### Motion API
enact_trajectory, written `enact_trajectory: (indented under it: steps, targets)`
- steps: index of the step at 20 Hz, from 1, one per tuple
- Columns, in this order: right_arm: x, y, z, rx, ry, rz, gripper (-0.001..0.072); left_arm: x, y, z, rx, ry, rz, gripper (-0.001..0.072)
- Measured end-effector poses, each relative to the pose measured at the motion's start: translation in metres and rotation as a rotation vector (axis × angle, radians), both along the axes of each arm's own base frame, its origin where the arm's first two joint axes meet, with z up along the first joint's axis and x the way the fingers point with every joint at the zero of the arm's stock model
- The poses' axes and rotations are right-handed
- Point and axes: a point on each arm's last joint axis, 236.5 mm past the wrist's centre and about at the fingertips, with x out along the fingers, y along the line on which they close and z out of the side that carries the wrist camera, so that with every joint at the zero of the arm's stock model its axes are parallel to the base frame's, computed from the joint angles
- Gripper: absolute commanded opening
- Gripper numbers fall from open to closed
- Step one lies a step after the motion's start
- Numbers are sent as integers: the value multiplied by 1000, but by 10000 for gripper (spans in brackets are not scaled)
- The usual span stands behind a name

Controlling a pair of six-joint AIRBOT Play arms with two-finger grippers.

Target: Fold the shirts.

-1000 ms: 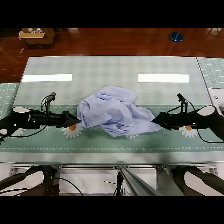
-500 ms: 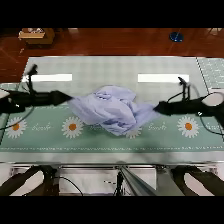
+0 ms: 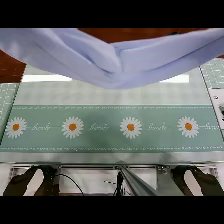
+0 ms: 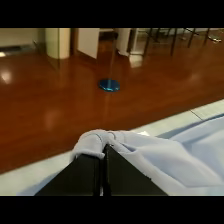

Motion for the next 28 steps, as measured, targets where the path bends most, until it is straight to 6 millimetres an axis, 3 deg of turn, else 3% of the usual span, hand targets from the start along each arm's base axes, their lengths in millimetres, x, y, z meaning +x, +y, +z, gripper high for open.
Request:
enact_trajectory:
  steps: [2, 5, 10, 19, 21, 25, 28]
  targets:
    - [-16, -9, 29, -62, -49, -46, 23, -23, 8, 28, 59, -71, 83, 25]
    - [-40, -30, 58, -155, -73, -155, 23, -56, 21, 50, 130, -129, 212, 25]
    - [-70, -62, 69, -232, -19, -318, 23, -97, 43, 40, 166, -58, 383, 25]
    - [-120, -32, 85, -239, 24, -256, 23, -160, 23, 26, 160, -2, 394, 25]
    - [-132, -26, 78, -251, 69, -238, 23, -171, 17, 9, 172, 69, 378, 25]
    - [-146, -15, 35, -248, 263, -159, 23, -185, 12, -39, 209, 265, 335, 24]
    - [-142, -11, -5, -232, 413, -91, 23, -188, 13, -78, 216, 423, 304, 25]
